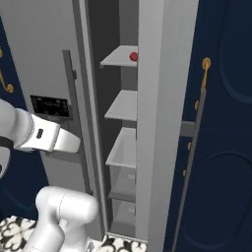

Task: Take the strawberry from the fridge and place it on top of the pancake, located on the dining counter.

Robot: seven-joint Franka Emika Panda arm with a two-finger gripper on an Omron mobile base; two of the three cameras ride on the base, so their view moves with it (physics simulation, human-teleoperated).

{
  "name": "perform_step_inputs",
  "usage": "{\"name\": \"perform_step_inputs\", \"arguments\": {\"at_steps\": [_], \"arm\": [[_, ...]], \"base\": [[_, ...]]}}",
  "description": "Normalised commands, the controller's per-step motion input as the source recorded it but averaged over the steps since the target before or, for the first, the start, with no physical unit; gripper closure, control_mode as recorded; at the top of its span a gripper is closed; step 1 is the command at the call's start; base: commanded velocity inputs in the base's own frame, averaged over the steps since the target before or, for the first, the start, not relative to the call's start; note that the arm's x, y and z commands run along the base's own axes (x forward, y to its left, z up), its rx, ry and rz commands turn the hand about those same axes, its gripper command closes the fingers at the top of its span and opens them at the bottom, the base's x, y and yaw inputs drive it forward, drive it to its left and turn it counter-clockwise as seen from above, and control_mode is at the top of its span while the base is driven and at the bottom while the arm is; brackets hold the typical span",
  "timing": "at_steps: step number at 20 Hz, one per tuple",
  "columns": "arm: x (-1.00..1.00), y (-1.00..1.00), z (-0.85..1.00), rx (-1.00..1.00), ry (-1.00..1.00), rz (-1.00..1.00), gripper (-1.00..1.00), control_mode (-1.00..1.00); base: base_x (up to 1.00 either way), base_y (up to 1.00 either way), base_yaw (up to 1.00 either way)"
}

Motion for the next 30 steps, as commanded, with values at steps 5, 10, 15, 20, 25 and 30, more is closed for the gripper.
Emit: {"name": "perform_step_inputs", "arguments": {"at_steps": [5,10,15,20,25,30], "arm": [[0.0,0.0,0.0,0.0,0.0,0.0,-1.0,1.0],[0.0,0.0,0.0,0.0,0.0,0.0,-1.0,1.0],[0.0,0.0,0.4,0.0,0.0,0.0,-1.0,-1.0],[0.03,0.0,0.89,0.0,0.0,0.0,-1.0,-1.0],[0.22,0.0,0.48,0.0,-0.02,0.09,-1.0,-1.0],[0.58,-0.05,0.05,0.0,-0.08,0.06,-1.0,-1.0]], "base": [[0.86,-0.07,0.0],[0.78,-0.16,0.0],[0.14,-0.02,0.0],[0.0,0.0,0.0],[0.0,0.0,0.0],[0.0,0.0,0.0]]}}
